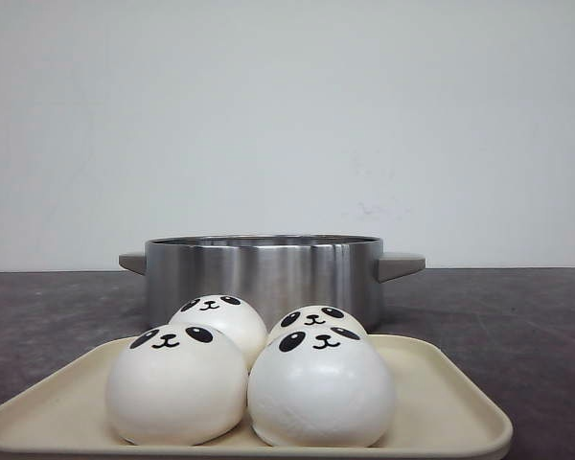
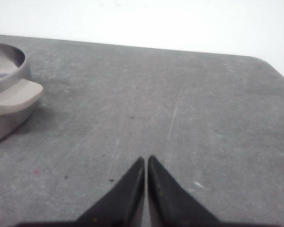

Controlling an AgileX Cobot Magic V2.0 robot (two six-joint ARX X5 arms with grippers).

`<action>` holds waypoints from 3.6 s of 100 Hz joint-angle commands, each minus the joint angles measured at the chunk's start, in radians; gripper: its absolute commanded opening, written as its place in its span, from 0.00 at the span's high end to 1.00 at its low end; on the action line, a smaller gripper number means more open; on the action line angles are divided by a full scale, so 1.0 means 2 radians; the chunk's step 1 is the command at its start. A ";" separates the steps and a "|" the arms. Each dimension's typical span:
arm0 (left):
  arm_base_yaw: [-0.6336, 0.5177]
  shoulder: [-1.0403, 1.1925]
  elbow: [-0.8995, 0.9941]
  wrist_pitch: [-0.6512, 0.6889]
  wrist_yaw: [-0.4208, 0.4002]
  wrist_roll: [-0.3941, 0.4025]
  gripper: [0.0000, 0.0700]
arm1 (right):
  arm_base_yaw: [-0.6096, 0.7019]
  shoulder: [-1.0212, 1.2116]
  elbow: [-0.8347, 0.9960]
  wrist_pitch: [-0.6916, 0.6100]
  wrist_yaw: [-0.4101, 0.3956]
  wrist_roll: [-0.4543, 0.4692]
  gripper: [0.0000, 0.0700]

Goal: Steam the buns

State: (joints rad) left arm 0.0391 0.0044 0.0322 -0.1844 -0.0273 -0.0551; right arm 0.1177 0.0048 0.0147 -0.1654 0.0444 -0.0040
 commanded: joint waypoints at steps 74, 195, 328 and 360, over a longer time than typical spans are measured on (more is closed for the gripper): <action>0.001 0.000 -0.009 -0.002 0.001 -0.003 1.00 | 0.001 -0.001 -0.001 0.004 -0.001 -0.004 0.99; -0.001 0.076 0.205 0.022 0.167 -0.276 0.99 | 0.002 0.076 0.247 -0.051 -0.116 0.159 0.99; -0.074 0.272 0.436 -0.237 0.248 -0.110 0.03 | 0.357 0.566 0.470 -0.233 -0.050 0.233 0.02; -0.096 0.272 0.436 -0.237 0.248 -0.111 0.03 | 0.364 0.724 0.518 -0.232 -0.061 0.250 0.20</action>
State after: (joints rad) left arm -0.1459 0.5442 0.8936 -0.6655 0.4698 -0.2871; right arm 0.8402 1.3979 1.0237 -0.6365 -0.0772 0.4812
